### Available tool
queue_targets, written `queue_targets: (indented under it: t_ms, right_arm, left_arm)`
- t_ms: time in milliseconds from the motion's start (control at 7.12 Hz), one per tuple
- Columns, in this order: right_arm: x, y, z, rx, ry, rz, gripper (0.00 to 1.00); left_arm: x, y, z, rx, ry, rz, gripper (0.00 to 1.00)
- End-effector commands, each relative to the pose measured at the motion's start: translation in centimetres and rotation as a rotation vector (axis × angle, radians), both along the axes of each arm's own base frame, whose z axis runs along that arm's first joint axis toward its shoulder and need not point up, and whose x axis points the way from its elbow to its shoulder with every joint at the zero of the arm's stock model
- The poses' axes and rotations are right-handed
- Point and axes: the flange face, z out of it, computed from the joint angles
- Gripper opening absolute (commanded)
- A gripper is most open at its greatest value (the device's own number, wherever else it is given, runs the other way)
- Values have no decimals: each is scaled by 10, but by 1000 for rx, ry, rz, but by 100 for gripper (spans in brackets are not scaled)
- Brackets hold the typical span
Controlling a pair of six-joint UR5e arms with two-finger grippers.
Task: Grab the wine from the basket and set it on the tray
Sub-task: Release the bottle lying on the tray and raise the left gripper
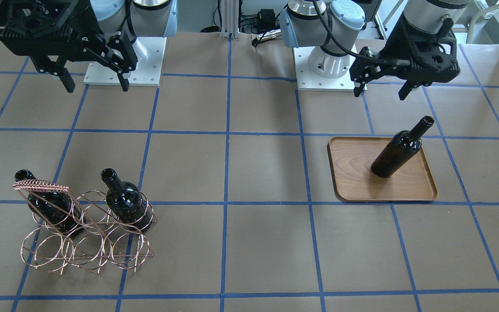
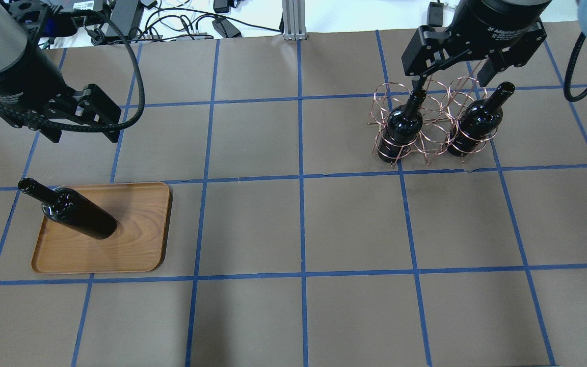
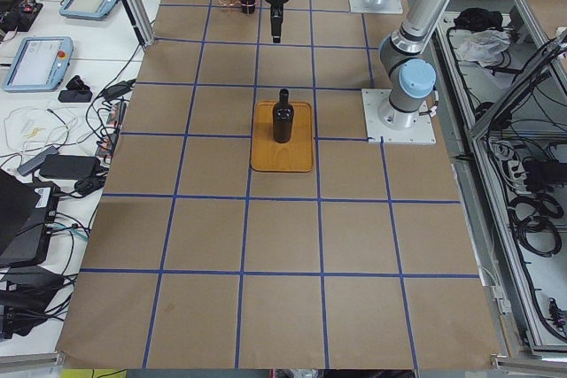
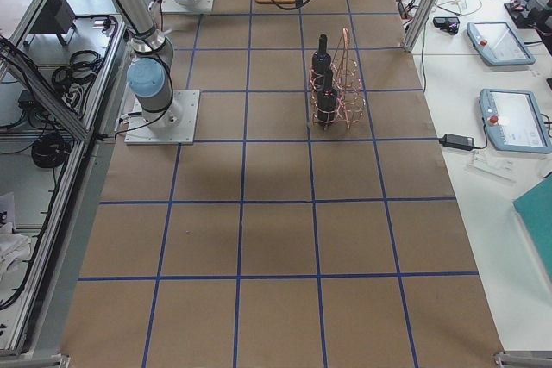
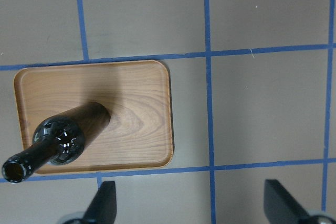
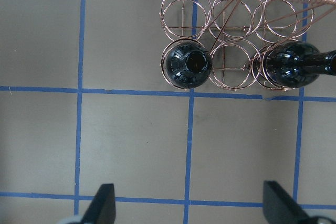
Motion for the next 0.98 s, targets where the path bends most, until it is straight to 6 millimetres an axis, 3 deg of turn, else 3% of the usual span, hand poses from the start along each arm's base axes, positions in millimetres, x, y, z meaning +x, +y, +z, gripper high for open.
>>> queue_targets:
  t_ms: [0,842]
  right_arm:
    - [0,0,0,0,1,0,100]
    - [-2,3,-2,28,28,-14,100]
  left_arm:
    - [-44,9,0,2,-3,-17,100]
    - [-46,13,-5,16,-3,-4,100]
